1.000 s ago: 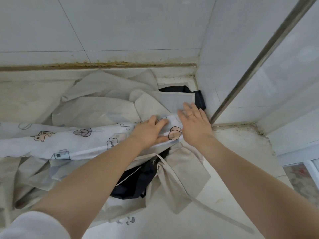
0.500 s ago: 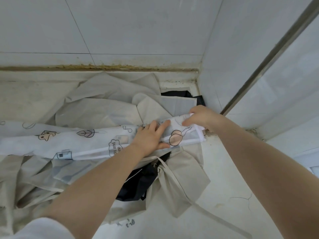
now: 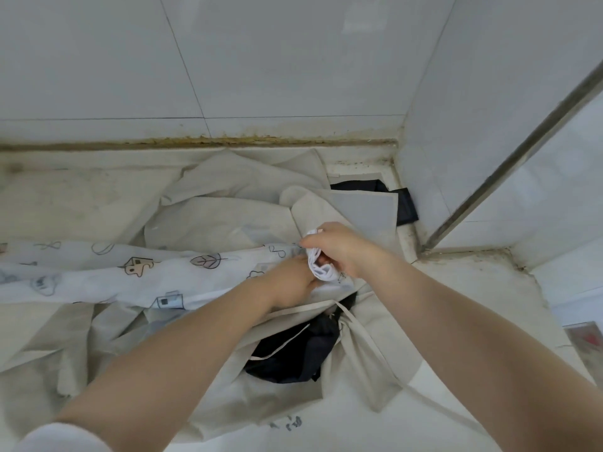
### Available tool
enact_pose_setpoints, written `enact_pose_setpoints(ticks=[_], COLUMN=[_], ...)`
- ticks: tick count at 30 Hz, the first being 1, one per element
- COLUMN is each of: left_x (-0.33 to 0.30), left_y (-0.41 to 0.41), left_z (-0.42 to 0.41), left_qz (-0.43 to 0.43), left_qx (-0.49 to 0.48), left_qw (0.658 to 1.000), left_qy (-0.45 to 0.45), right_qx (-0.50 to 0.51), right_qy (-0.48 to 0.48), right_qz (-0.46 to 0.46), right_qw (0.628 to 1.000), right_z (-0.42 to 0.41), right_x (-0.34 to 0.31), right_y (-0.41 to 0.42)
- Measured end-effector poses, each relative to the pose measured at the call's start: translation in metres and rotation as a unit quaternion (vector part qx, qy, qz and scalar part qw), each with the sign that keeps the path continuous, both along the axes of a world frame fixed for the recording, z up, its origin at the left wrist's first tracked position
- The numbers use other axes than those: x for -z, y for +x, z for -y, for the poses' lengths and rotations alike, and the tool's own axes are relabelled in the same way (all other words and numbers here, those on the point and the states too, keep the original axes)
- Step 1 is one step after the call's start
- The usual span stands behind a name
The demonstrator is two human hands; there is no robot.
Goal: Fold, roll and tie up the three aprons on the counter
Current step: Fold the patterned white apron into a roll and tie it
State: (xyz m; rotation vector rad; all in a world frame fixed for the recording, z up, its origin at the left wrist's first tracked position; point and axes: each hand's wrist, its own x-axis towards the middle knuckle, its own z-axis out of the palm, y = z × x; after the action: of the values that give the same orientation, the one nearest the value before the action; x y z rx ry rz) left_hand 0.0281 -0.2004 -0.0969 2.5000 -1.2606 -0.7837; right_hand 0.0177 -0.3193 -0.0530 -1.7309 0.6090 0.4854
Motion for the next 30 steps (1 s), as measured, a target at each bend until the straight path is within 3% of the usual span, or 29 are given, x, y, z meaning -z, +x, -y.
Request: enact_pose_setpoints(ticks=[5, 10, 13, 17, 20, 21, 23, 24, 27, 30], left_x=[-0.007, -0.004, 0.004, 0.004, 0.008, 0.01, 0.012, 0.012, 0.006, 0.0], left_y=[0.014, 0.026, 0.022, 0.02, 0.017, 0.015, 0.016, 0.017, 0.021, 0.024], left_z=[-0.032, -0.065, -0.066, -0.057, -0.045, -0.041, -0.034, -0.033, -0.036, -0.051], left_qz=[0.02, -0.009, -0.041, -0.021, 0.015, 0.029, 0.038, 0.033, 0.007, -0.024], left_qx=[-0.059, -0.171, -0.192, -0.221, -0.227, -0.226, -0.238, -0.241, -0.215, -0.165], left_qw=[0.995, 0.981, 0.977, 0.973, 0.974, 0.974, 0.971, 0.97, 0.976, 0.985], left_qy=[-0.073, -0.085, -0.077, -0.069, -0.013, -0.002, 0.0, 0.0, -0.011, -0.047], right_qx=[0.019, 0.036, -0.001, -0.152, -0.186, -0.207, -0.277, -0.299, -0.304, -0.351], right_qy=[-0.048, 0.119, 0.146, 0.038, -0.054, -0.139, -0.341, -0.377, -0.335, -0.458], right_qz=[-0.015, -0.06, -0.044, -0.039, 0.015, 0.051, 0.078, 0.054, -0.012, -0.009], right_qw=[0.999, 0.99, 0.988, 0.987, 0.981, 0.967, 0.895, 0.875, 0.892, 0.817], right_z=[-0.014, -0.029, -0.033, -0.034, -0.028, -0.024, -0.015, -0.012, -0.007, -0.02], right_x=[0.007, 0.01, 0.005, 0.001, 0.007, 0.011, 0.019, 0.022, 0.022, 0.015], right_y=[0.003, -0.003, -0.006, -0.007, -0.007, -0.009, -0.014, -0.016, -0.018, -0.015])
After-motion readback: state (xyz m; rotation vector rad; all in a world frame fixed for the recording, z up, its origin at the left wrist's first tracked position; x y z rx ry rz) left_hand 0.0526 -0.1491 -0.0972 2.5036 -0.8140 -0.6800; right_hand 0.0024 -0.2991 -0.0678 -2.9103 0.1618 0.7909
